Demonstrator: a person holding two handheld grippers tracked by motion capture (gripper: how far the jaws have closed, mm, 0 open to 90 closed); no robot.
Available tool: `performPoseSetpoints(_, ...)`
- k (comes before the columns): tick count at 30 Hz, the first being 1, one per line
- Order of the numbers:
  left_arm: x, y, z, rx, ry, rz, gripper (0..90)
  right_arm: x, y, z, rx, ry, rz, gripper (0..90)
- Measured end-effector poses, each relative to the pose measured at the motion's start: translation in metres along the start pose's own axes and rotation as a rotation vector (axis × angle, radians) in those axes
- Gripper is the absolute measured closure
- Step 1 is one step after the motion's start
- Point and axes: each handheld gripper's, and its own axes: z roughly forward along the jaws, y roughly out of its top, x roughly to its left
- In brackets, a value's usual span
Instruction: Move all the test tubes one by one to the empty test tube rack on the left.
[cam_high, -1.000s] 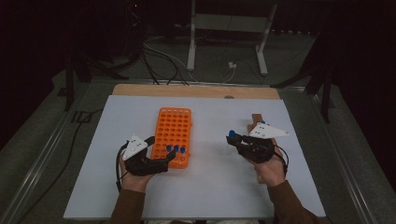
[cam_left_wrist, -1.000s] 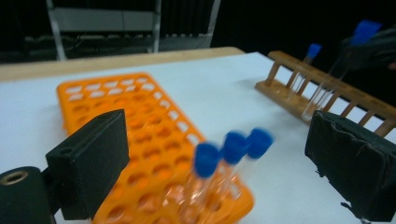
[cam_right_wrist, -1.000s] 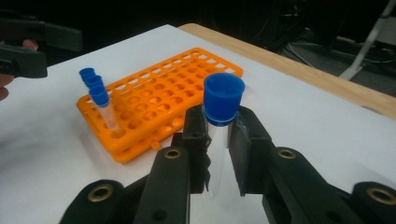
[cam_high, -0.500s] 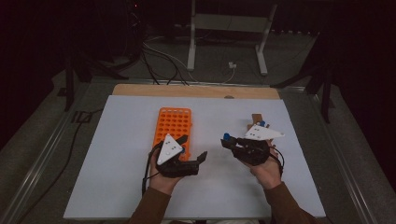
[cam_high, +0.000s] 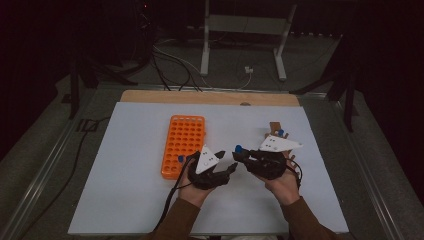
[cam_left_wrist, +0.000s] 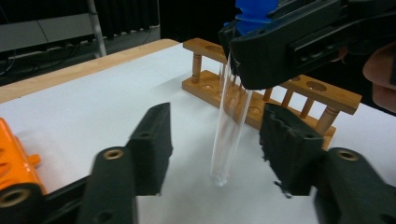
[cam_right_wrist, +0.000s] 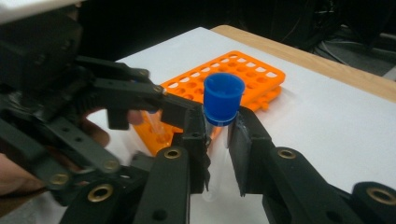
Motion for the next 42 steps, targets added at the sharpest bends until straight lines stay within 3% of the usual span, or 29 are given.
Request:
performPoseSetpoints(8, 0.001, 0.000, 0.003, -0.002, -0.033, 0.000, 67.3, 0.001, -0.001, 0.003, 0.008, 0.009, 0.000, 77.4)
performPoseSetpoints(19, -0.001, -0.001, 0.004, 0.000, -0.053, 0.007, 78.0, 0.000, -0.002, 0.004, 0.017, 0.018, 0.002, 75.6)
performPoseSetpoints(26, 0.009, -0.002, -0.008, -0.014, -0.021, -0.040, 78.1, -0.010, 0.001, -0.012, -0.036, -0.010, 0.023, 49.5)
performPoseSetpoints(29, 0.016, -0.003, -0.018, -0.022, 0.001, -0.053, 78.1, -0.016, 0.002, -0.021, -0.050, -0.044, 0.021, 35.7)
performPoseSetpoints(31, 0.021, -0.005, -0.025, -0.029, 0.012, -0.060, 78.1, -0.019, 0.001, -0.025, -0.050, -0.094, 0.008, 27.6)
performPoseSetpoints(35, 0.030, -0.006, -0.039, -0.040, 0.036, -0.075, 78.1, -0.026, -0.005, -0.032, -0.040, -0.202, -0.012, 20.6)
performPoseSetpoints(42, 0.046, -0.009, -0.061, -0.032, 0.055, -0.069, 78.1, -0.044, -0.018, -0.043, -0.040, -0.273, 0.034, 9.7)
